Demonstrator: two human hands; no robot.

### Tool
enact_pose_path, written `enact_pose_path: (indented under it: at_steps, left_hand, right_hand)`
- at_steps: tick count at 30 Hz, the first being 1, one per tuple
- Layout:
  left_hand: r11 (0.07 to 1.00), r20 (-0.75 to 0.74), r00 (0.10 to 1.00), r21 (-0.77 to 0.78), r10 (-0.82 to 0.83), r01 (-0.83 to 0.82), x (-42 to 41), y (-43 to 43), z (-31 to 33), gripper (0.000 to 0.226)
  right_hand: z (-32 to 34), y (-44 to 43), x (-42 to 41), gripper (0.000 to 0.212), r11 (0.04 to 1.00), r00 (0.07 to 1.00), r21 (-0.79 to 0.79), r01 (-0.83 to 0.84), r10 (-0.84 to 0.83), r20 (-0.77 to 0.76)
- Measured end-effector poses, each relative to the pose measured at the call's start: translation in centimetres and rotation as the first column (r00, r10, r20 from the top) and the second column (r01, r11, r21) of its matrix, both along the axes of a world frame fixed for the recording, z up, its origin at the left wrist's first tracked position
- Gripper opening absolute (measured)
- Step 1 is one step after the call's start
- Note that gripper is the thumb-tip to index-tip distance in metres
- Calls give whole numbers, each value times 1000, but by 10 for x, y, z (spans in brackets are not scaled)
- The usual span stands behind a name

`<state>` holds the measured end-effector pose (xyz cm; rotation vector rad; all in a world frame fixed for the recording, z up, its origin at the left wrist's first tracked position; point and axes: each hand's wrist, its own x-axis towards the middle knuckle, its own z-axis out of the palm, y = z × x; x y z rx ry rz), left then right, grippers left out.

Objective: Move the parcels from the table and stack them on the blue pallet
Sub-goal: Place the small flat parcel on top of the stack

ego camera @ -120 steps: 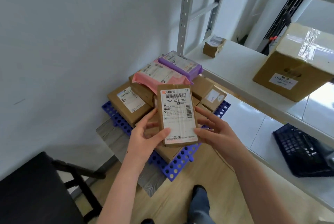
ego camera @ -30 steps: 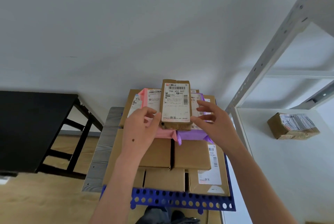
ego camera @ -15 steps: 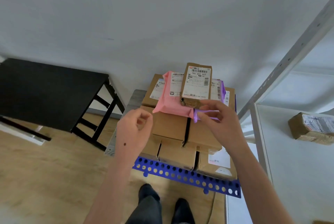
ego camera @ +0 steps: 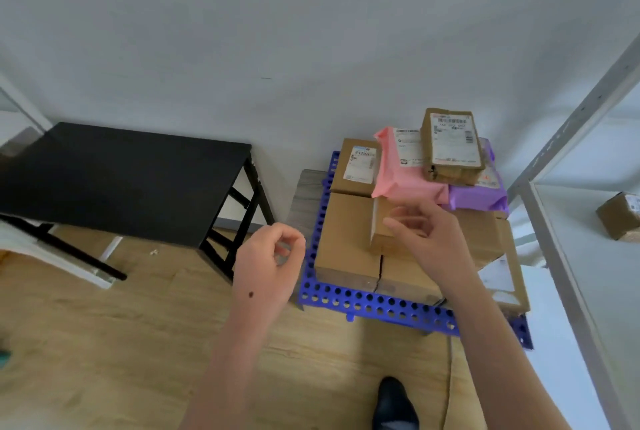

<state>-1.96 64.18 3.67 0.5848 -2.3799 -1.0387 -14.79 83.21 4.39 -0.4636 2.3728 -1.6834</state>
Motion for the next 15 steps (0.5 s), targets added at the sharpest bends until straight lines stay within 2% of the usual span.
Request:
enact_pose_path:
  at_steps: [7,15]
  left_hand:
    - [998,12,998,9,-66,66,66,-62,-2,12]
    - [988,10,989,45,-146,145,111,-80,-7,9]
  right_hand:
    - [-7,-57,87,28,1000,1000,9,21,-21,8]
    - [-6,-80,152,26,997,996,43,67,-69,47]
